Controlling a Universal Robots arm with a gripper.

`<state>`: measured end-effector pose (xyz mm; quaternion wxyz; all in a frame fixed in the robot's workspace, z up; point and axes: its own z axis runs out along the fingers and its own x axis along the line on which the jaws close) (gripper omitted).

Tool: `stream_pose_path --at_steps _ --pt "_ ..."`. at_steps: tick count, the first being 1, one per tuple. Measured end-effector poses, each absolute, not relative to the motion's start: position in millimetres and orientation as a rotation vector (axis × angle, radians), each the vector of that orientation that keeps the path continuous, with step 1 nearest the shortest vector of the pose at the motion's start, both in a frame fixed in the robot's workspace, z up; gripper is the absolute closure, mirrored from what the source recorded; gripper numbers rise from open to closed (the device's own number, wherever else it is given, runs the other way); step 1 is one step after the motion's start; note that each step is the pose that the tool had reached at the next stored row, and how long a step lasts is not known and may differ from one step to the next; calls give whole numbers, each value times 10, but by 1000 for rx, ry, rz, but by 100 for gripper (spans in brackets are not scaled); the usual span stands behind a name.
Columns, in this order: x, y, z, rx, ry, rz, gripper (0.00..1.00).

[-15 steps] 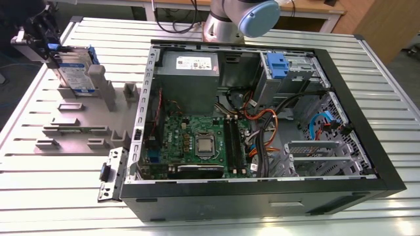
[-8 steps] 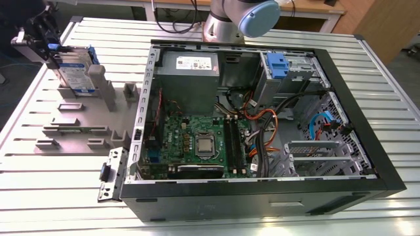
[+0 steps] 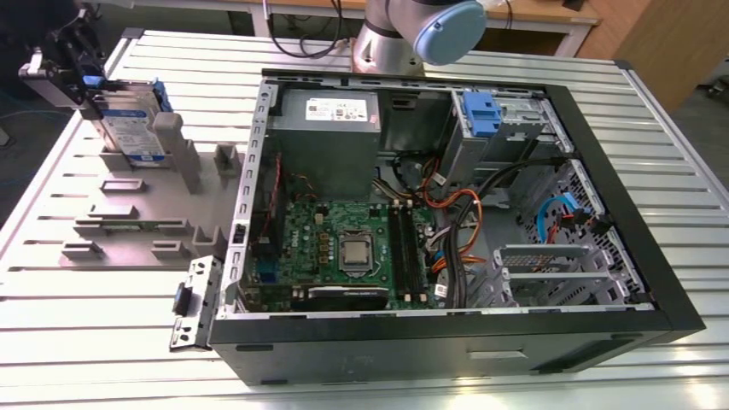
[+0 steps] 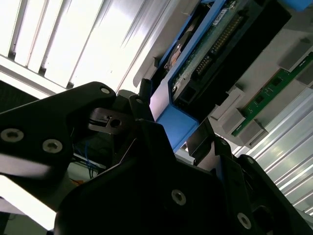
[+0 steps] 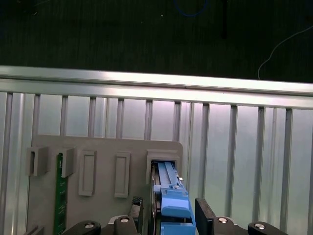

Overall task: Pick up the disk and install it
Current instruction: 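Pick up the disk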

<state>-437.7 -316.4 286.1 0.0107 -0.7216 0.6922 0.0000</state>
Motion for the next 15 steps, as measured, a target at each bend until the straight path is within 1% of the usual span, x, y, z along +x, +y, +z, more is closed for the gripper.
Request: stream_pose_path --at_steps 5,7,8,15 --pt "-4377 -3164 2862 -2252 2160 0 46" --pt "-4377 -3164 2862 -2252 2160 0 47" --pt "-4377 -3164 2863 -2252 2160 0 54" --pt "-4377 -3164 2864 -2252 2160 0 54"
